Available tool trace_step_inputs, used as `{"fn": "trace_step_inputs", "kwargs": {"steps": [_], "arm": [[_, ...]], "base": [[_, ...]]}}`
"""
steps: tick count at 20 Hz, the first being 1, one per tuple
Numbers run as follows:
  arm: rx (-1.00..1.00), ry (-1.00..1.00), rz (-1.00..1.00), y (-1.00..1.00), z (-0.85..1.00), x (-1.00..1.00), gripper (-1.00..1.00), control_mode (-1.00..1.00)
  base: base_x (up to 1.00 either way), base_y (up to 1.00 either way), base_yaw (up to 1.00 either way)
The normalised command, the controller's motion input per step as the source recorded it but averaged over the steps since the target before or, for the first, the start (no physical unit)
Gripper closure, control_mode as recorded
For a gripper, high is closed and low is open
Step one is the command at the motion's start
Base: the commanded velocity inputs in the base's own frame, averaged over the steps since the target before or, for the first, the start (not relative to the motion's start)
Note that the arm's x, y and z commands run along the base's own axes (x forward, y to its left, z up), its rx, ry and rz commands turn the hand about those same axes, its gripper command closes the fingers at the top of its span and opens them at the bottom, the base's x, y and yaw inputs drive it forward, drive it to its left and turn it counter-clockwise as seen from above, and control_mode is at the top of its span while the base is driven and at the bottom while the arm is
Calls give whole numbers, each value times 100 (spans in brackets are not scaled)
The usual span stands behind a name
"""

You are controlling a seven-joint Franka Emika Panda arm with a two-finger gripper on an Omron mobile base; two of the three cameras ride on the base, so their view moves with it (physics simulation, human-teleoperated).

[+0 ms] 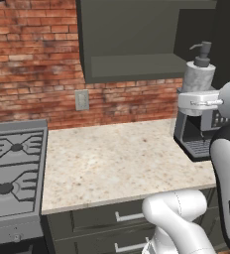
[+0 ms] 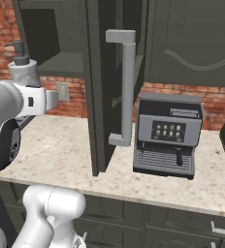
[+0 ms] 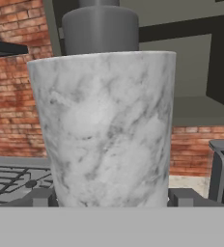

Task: Open the cabinet. Pick the soap dispenser and place it next to the sink. Then close the cabinet.

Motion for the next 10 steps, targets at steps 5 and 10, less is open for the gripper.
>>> {"fn": "trace_step_inputs", "kwargs": {"steps": [5,10], "arm": [[0,0,0,0,0,0,100,-100],[0,0,0,0,0,0,100,-100]], "base": [[0,0,0],[0,0,0]]}}
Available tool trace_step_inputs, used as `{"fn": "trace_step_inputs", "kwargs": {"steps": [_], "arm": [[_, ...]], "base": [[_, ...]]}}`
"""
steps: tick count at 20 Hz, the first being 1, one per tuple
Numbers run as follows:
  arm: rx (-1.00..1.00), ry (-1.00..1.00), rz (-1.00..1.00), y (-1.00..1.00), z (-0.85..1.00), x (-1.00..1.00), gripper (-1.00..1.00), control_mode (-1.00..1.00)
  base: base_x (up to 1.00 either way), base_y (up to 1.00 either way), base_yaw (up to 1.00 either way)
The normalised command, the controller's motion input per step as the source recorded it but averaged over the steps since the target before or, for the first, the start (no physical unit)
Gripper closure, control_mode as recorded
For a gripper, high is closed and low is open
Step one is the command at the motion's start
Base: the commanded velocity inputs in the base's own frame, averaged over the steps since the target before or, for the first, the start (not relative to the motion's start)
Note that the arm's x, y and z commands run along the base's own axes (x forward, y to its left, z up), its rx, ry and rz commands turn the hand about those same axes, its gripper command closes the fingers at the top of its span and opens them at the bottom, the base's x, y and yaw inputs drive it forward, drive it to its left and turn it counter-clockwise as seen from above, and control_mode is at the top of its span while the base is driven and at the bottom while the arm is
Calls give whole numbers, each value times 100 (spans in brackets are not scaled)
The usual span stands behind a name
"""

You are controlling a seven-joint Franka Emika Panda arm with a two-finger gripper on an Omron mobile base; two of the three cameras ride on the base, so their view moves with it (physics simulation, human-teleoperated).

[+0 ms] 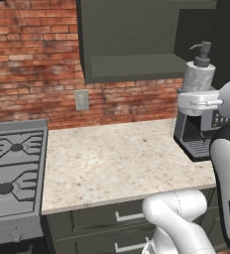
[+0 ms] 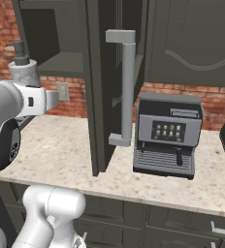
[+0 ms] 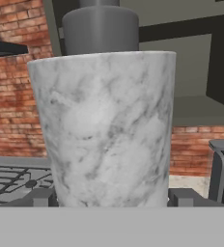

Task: Open the cabinet. Pick the soap dispenser and place it next to the sink. Then close the cabinet.

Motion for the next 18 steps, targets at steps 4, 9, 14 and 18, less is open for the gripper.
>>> {"fn": "trace_step_inputs", "kwargs": {"steps": [4,9,14,18], "arm": [[0,0,0,0,0,0,100,-100],[0,0,0,0,0,0,100,100],[0,0,0,0,0,0,100,100],[0,0,0,0,0,0,100,100]], "base": [[0,0,0],[-37,0,0],[-99,21,0],[-69,45,-1]]}}
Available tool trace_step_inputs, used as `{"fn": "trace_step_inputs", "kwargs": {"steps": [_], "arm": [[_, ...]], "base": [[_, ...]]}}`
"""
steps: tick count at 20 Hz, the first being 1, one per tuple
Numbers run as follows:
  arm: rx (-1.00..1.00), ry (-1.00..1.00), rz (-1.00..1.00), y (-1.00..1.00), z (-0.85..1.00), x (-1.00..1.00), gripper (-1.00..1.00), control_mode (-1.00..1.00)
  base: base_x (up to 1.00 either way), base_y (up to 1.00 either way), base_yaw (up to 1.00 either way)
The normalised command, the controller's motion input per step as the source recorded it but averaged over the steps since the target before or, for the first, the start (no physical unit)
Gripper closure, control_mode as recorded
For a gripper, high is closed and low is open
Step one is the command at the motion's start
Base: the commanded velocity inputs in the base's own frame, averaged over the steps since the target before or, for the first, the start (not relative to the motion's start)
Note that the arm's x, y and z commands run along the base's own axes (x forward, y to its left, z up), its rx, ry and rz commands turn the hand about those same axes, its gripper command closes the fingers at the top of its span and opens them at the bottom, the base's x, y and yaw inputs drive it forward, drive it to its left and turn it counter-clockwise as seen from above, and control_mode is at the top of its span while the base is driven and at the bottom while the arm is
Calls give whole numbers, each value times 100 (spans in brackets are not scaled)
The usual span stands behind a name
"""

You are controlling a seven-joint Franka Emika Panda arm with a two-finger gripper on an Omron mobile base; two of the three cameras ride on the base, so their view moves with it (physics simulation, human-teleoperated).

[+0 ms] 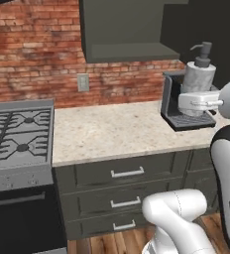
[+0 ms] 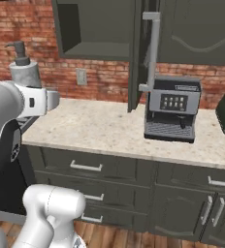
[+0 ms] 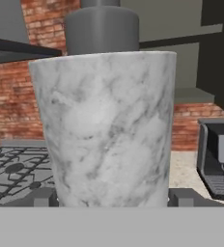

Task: Open the cabinet. Pick the soap dispenser and place it next to the sink. Then close the cabinet.

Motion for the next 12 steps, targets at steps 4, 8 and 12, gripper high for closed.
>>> {"fn": "trace_step_inputs", "kwargs": {"steps": [4,8,12], "arm": [[0,0,0,0,0,0,100,100],[0,0,0,0,0,0,100,100],[0,0,0,0,0,0,100,100]], "base": [[-61,59,-20],[-49,48,-40],[-37,10,-54]]}}
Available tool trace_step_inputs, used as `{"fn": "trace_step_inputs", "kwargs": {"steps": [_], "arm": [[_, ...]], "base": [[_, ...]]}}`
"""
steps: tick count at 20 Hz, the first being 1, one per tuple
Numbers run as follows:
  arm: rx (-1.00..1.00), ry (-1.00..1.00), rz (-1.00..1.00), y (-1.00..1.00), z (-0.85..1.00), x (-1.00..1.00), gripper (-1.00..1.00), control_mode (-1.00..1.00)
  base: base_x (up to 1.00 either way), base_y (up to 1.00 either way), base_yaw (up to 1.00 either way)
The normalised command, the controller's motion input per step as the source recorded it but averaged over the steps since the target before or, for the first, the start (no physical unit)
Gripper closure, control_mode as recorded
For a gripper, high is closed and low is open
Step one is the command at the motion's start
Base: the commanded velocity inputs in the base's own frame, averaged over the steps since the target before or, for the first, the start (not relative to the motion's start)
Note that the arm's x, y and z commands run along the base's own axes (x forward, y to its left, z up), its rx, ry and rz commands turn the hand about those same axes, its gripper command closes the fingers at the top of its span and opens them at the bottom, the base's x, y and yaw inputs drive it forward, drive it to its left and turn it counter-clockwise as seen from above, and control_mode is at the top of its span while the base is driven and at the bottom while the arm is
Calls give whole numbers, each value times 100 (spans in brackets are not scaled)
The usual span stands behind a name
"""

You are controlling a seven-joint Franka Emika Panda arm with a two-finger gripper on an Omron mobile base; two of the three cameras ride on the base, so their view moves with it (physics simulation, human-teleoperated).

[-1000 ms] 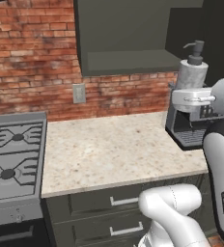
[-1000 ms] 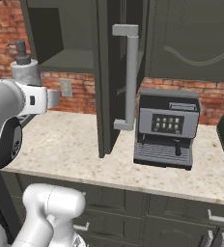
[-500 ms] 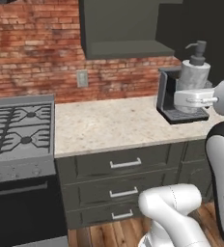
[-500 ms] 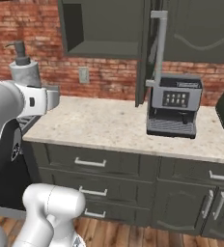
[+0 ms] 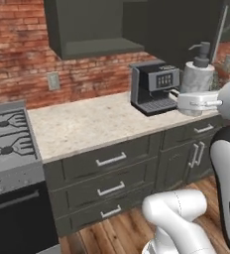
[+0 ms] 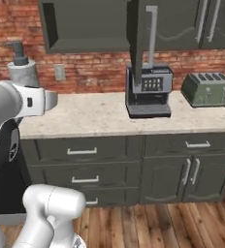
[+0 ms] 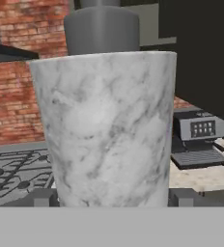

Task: Open the cabinet. Pick the soap dispenser and place it next to the sink. Then close the cabinet.

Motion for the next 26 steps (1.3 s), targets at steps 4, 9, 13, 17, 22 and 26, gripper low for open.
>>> {"fn": "trace_step_inputs", "kwargs": {"steps": [4,9,13,17,22,26], "arm": [[0,0,0,0,0,0,100,100],[0,0,0,0,0,0,100,100],[0,0,0,0,0,0,100,100],[0,0,0,0,0,0,100,100],[0,0,0,0,0,0,100,100],[0,0,0,0,0,0,100,100]], "base": [[-39,12,-66],[-66,0,-78],[-88,0,-80],[-74,-12,-77],[-43,-29,-81],[-28,-12,-79]]}}
